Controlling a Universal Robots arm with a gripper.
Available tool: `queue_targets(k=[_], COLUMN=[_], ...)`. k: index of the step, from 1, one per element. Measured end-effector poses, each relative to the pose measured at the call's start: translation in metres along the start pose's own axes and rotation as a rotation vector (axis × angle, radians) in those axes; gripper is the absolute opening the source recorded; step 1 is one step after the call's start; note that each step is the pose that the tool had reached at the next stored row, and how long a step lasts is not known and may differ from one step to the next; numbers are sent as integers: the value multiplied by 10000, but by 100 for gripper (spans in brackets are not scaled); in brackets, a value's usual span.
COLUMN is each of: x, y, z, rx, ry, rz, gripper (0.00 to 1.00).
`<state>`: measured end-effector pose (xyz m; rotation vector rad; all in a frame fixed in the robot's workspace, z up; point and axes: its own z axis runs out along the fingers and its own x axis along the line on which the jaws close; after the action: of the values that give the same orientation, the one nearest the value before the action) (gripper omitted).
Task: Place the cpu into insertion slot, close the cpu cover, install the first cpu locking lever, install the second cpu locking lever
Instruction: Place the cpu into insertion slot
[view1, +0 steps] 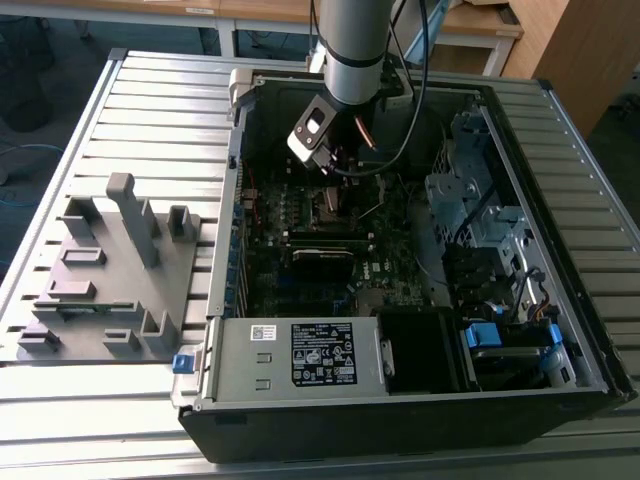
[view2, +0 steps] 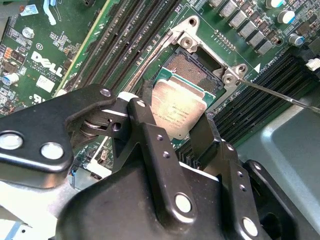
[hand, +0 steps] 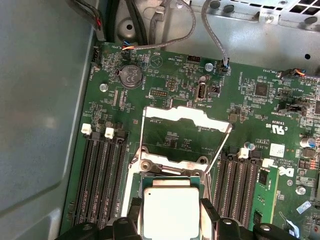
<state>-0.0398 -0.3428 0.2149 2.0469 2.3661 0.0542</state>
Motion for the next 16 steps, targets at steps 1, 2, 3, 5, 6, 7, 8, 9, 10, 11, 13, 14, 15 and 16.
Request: queue_targets(k=[1, 2, 3, 5, 6, 7, 8, 9, 10, 11, 13, 14, 15, 16], x=[0, 0, 0, 0, 0, 0, 0, 0, 0, 0, 0, 0, 0, 0], y=[0, 0, 0, 0, 0, 0, 0, 0, 0, 0, 0, 0, 0, 0], z=[0, 0, 0, 0, 0, 0, 0, 0, 0, 0, 0, 0, 0, 0], rx=[0, -1, -1, -1, -1, -1, -1, -2, -2, -2, -3, -2, -2, -3], ry=[-1, 0, -1, -2, -3, -3, -4, -4, -4, -5, -6, -6, -7, -7], rz=[13, 27, 40, 65, 78, 92, 105, 118, 131, 144, 170, 183, 196, 209], gripper=[54, 54, 54, 54, 54, 54, 54, 54, 54, 54, 54, 54, 54, 54])
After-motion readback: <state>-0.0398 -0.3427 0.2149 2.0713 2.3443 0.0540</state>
